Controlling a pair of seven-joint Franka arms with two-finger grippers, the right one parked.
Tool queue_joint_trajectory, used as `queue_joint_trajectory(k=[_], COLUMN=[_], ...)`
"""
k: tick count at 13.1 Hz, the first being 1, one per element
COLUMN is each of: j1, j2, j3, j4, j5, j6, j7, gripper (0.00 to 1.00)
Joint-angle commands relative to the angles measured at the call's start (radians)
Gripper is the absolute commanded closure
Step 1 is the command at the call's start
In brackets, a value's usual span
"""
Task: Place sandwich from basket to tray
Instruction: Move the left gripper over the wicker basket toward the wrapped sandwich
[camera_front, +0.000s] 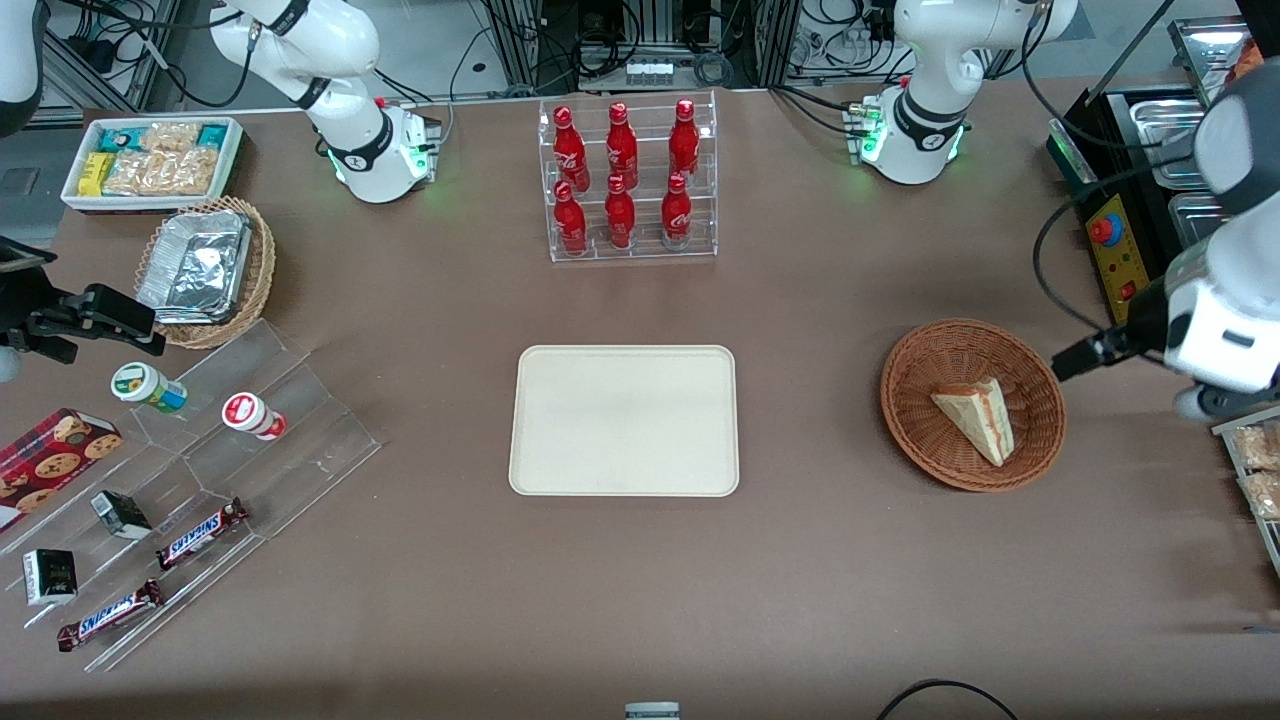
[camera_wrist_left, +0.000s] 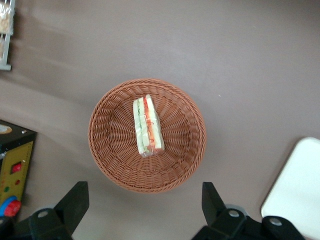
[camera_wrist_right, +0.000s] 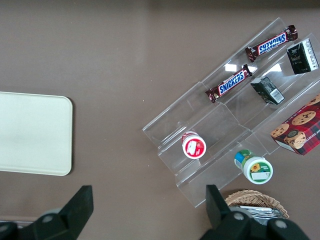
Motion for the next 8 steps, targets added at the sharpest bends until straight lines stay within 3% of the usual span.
queue_joint_trajectory(k=[1,2,4,8], j1=[-0.004,-0.001,0.011,0.004], j2=[0.044,0.044,0.051,0.061], j3=[0.001,0.001,0.007,0.009], j4=[-0.045,-0.094,-0.191,-0.436], j5=[0.022,0.014,-0.073,-0.034], j6=[0.065,0.13,0.297,0.577], j7=[-0.201,-0.245,-0.418,-0.468], gripper=[0.0,0.0,0.0,0.0])
